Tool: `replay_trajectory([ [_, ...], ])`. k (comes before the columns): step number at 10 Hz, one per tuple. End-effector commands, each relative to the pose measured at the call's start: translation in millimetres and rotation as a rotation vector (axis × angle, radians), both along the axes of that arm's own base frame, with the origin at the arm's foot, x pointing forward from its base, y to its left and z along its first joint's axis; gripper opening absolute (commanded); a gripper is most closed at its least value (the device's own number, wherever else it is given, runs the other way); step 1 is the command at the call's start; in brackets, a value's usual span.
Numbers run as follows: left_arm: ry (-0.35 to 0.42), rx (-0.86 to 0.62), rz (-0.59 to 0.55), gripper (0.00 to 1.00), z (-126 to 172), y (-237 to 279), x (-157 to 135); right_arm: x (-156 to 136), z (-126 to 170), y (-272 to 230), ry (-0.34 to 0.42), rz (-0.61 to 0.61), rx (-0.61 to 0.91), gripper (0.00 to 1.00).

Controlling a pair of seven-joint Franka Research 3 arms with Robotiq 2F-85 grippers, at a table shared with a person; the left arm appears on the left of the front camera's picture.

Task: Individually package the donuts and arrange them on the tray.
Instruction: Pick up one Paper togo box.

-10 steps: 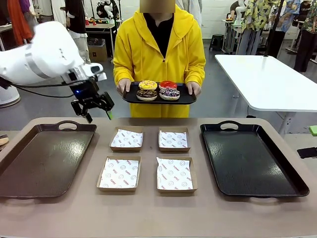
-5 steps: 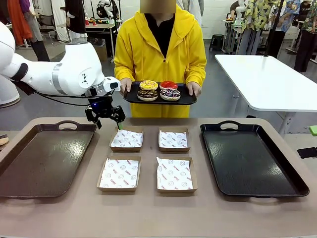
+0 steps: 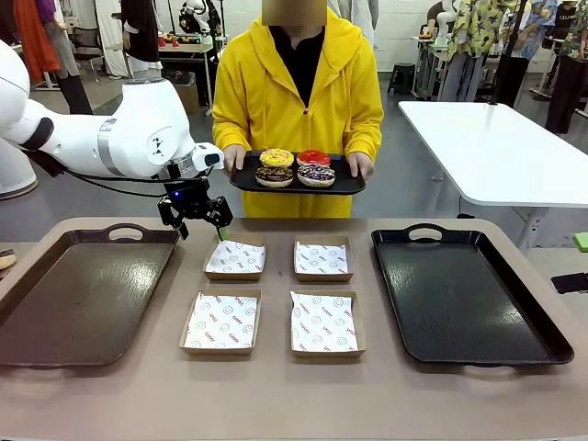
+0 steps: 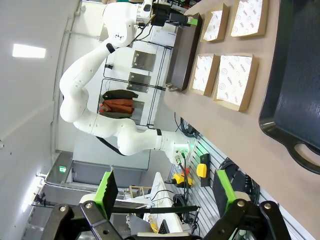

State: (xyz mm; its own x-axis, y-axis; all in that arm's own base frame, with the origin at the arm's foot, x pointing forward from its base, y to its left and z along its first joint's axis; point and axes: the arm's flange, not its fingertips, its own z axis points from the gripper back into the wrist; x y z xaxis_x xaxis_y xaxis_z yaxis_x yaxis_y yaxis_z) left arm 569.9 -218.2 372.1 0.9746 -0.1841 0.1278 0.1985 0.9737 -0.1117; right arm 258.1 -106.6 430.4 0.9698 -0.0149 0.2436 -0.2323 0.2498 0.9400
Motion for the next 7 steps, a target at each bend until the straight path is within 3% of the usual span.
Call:
replay_trajectory([
  [1, 0.009, -0.007, 0.000, 1.00, 2.8, 2.1, -1.6, -0.7, -0.4, -0.4, -0.011, 0.003, 0.013, 1.00],
  [4, -0.001, 0.043, 0.050, 1.00, -7.1, -5.8, 7.2, -0.7, -0.4, -0.4, -0.011, 0.003, 0.013, 1.00],
  [7, 0.067, 0.058, 0.162, 1.00, -23.4, -18.3, 23.6, -0.7, -0.4, -0.4, -0.011, 0.003, 0.013, 1.00],
])
